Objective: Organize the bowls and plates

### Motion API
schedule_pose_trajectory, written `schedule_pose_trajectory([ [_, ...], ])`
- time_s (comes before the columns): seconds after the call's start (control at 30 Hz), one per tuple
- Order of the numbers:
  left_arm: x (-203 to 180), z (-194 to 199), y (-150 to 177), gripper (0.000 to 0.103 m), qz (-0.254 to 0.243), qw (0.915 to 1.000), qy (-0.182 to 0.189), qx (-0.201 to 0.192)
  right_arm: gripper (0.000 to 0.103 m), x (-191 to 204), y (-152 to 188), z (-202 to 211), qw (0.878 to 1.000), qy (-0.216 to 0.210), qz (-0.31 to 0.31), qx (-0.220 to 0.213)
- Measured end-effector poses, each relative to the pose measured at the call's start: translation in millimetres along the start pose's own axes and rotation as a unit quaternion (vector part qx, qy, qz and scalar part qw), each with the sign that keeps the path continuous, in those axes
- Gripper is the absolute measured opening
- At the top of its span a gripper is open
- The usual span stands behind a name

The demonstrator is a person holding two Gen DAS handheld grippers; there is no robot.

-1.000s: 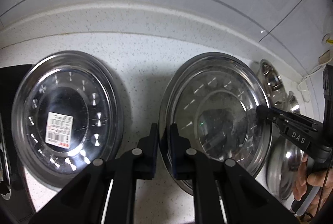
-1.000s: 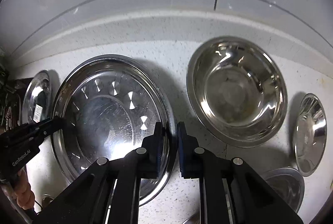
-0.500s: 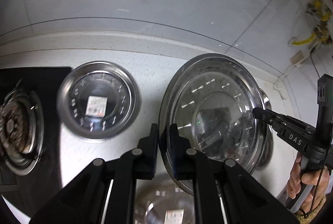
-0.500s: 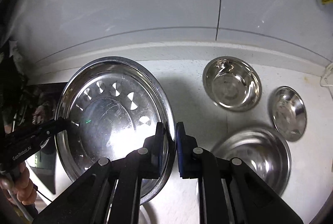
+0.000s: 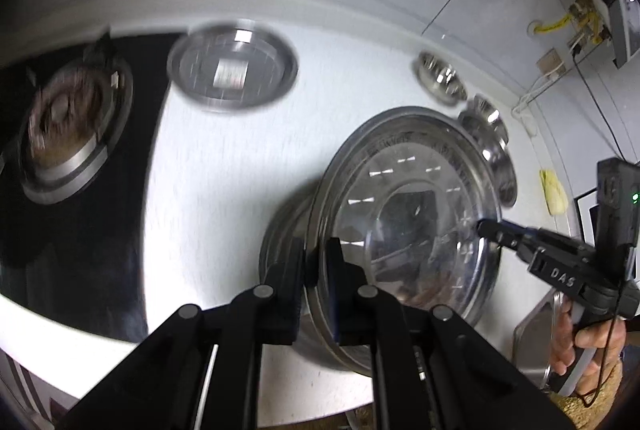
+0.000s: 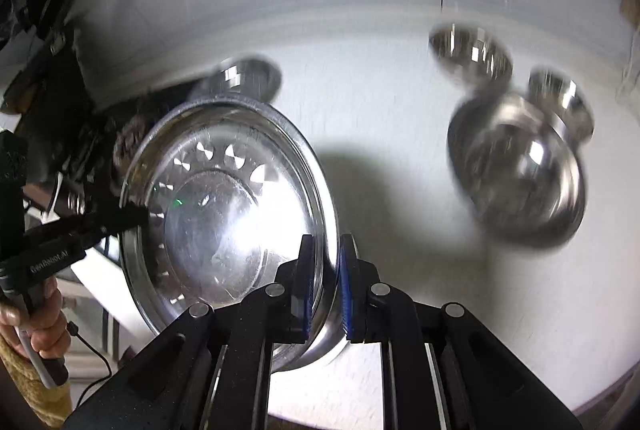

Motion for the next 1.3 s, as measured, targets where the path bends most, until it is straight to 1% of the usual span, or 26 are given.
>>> schedule_pose_trajectory([
  [0.07,8,-16,14,0.009,0.007,0.9998,-0.008,0.015,0.011,-5,20,-23,1.0,-0.01,-0.016,0.022],
  [0.13,13,-29,26,0.009,0.012,0.9994,-0.019,0.026,0.011,-9,32,-38,0.999,-0.014,-0.026,0.038],
  [0.2,20,-41,31,0.009,0.019,0.9988,-0.029,0.034,0.011,-12,40,-54,0.998,-0.014,-0.037,0.051],
  [0.27,24,-49,35,0.009,0.019,0.9985,-0.036,0.038,0.011,-13,46,-60,0.997,-0.015,-0.041,0.058],
  [0.37,27,-53,35,0.009,0.019,0.9982,-0.049,0.03,0.011,-15,49,-64,0.997,-0.022,-0.052,0.059],
  [0.43,25,-53,33,0.009,0.026,0.9985,-0.038,0.029,0.01,-18,49,-64,0.997,-0.019,-0.053,0.058],
  [0.47,23,-53,31,0.009,0.026,0.9986,-0.037,0.027,0.01,-20,48,-63,0.997,-0.025,-0.056,0.056],
  [0.57,16,-50,25,0.009,0.015,0.9986,-0.048,0.012,0.009,-21,49,-59,0.997,-0.025,-0.053,0.05],
  [0.73,16,-44,22,0.009,0.017,0.9986,-0.049,0.006,0.009,-22,49,-54,0.998,-0.024,-0.04,0.032],
  [0.97,37,-24,6,0.011,0.05,0.9971,-0.056,-0.011,0.009,-17,34,-31,1.0,-0.017,-0.015,-0.006],
  [1.03,45,-18,-2,0.011,0.061,0.9963,-0.058,-0.016,0.009,-15,27,-24,1.0,-0.015,-0.008,-0.017],
  [1.13,56,-3,-23,0.013,0.07,0.9951,-0.063,-0.028,0.01,-11,15,-16,0.999,-0.022,-0.005,-0.028],
  [1.17,58,3,-31,0.017,0.07,0.9948,-0.064,-0.036,0.011,-9,11,-15,0.999,-0.025,-0.005,-0.028],
  [1.2,61,11,-42,0.034,0.071,0.9939,-0.07,-0.047,0.017,-6,6,-16,0.999,-0.029,-0.006,-0.029],
  [1.23,62,19,-54,0.041,0.071,0.9931,-0.073,-0.058,0.027,-5,2,-15,0.999,-0.034,-0.007,-0.031],
  [1.27,65,27,-65,0.045,0.07,0.9924,-0.076,-0.067,0.034,-2,-5,-15,0.999,-0.039,-0.01,-0.034],
  [1.3,67,32,-77,0.047,0.069,0.9921,-0.077,-0.071,0.047,0,-11,-15,0.998,-0.042,-0.013,-0.038],
])
Point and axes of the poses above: each gripper's, at about its wrist camera, not at the fingertips, and z roughly against the way its jaws point, x to its left, y to its underside, the point moved 8 cm from there along -z, roughly the way its jaws point, and after that the axes turned 6 degrees about z, right-handed, at the moved point
